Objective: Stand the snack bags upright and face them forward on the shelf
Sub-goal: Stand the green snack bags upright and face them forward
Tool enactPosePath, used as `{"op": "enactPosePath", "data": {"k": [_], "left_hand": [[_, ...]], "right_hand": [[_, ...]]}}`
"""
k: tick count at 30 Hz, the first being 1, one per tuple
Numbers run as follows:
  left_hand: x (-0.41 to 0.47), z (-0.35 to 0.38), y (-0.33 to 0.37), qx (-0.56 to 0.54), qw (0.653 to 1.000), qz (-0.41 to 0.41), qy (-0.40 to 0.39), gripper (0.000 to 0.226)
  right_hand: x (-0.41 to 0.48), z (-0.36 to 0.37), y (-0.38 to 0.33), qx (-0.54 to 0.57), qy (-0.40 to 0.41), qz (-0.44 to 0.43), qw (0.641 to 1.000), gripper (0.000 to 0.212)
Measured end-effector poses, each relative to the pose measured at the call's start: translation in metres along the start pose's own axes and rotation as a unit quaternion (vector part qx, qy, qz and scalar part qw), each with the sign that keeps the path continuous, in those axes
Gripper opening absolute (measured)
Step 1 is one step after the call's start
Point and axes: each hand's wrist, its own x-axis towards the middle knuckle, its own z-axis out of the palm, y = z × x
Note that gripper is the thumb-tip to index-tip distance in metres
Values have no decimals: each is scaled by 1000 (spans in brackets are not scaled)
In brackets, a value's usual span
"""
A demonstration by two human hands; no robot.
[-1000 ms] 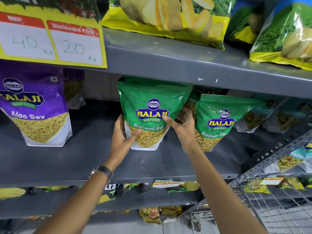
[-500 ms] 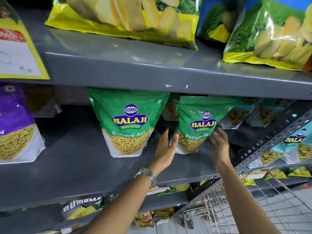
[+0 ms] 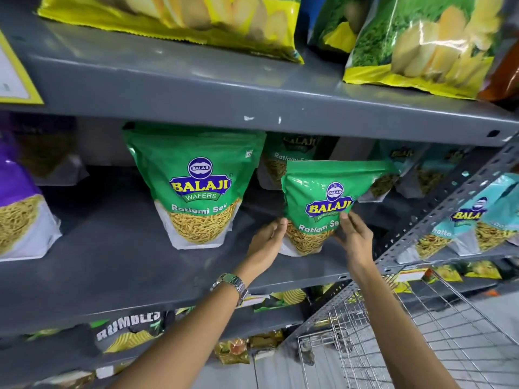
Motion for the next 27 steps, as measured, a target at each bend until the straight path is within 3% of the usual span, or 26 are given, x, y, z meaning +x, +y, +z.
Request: {"op": "enactPosePath", "data": {"k": [6,17,20,23,24,25,27], "left_hand": [[-15,9,-10,51,999,7,-11,50],[-27,12,-6,68,997,29,-22,47],[-28,8,-9,64,996,56,-19,46],[-47,2,-18,-71,991,93,64,48],[-57,-4,-26,-124,981,105,103,47],[-69,-12,-37,-148,971,119,144,45],[-85,-41,-61,-133,950,155,235,40]], "right_hand": [[-25,-18,3,-1,11,-5,1000,16],[-38,-21,-2,-1,13,1,1000,32],[-44,-10,-3,-1,79,-6,997,31],[-72,14,4,-30,279,-98,955,29],[-87,24,8,-40,300,-133,944,26],[-103,36,15,-58,278,-156,946,22],[-129,60,26,-88,154,-189,966,13]]}}
